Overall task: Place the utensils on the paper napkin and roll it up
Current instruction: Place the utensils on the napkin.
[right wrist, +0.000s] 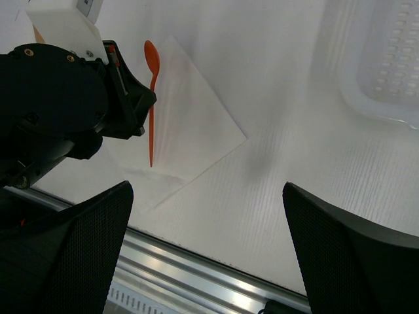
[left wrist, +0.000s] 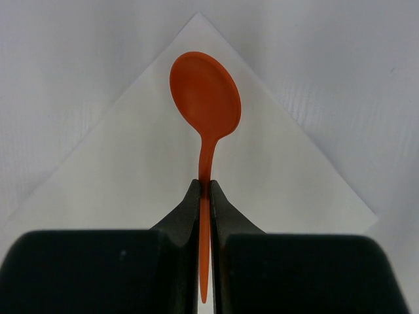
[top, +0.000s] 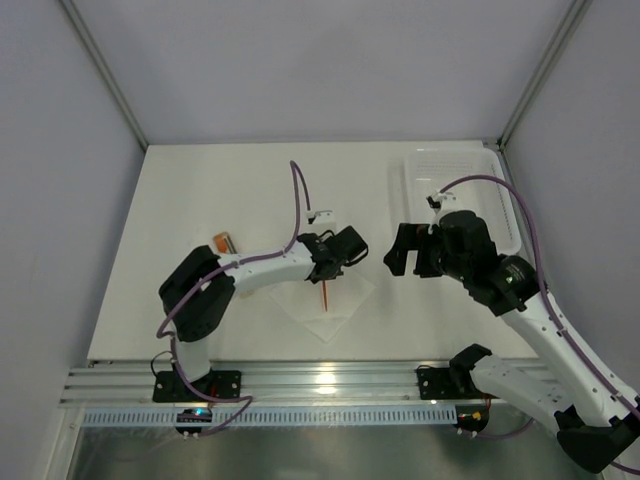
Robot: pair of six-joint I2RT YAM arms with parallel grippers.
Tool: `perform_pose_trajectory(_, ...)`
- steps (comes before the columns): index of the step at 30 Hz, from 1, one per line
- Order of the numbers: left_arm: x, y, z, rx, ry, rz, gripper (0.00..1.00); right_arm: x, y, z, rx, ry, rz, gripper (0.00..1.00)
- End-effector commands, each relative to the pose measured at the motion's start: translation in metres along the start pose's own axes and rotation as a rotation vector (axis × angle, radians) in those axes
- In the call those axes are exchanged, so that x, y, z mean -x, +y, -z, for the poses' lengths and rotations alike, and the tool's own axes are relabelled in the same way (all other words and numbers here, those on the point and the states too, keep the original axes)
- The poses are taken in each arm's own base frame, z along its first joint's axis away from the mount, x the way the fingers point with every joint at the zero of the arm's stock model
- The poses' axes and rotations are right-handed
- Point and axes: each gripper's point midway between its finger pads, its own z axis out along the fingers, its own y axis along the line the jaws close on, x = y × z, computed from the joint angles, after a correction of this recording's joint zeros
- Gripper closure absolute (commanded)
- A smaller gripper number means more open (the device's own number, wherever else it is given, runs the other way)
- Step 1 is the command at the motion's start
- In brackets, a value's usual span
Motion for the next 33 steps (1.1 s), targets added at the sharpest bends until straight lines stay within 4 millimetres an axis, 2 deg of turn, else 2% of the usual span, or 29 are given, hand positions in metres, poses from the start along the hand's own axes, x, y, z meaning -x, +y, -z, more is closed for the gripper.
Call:
perform_pose_trajectory(1,0.015,-0.011,0.001,-0.012,-0.062,0.038,1.0,0.012,0.005,0.011,0.016,-0.045,0.001,0.01)
perform_pose_trajectory(13,0.005,-0.019,-0.006,-0.023,-0.021,0.057,1.0,0.012,0.008,0.012,0.031,-0.047,-0.006,0.01)
perform_pose_trajectory(33,0.004,-0.028,-0.012,-0.02,-0.008,0.045,1.0,0.013,0.007,0.014,0.03,-0.048,0.003,0.0)
